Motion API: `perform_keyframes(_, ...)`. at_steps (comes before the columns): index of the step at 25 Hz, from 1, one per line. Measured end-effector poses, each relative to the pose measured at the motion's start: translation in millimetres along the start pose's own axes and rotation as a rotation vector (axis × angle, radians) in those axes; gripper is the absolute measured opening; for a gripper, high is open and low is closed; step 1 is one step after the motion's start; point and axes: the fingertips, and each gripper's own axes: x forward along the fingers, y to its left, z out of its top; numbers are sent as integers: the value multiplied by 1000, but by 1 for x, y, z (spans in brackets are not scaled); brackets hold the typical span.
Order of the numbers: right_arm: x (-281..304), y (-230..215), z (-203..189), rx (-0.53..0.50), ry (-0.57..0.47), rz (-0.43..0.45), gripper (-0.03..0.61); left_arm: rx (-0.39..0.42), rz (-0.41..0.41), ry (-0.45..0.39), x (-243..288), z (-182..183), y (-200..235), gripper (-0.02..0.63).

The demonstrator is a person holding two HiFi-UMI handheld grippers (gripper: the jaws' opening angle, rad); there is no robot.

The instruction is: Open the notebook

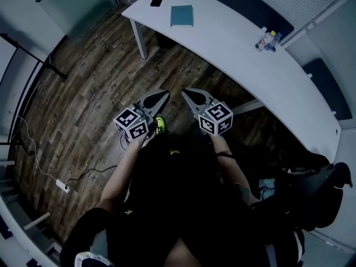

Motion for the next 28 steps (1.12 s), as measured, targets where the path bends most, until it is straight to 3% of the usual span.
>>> perform_keyframes(16,79,-70,25,54,27,-65,6,-50,-56,33,40,24,93,15)
perform_keyframes(28,122,-92,39,55,30,-119,6,-76,-89,38,45,40,148,15)
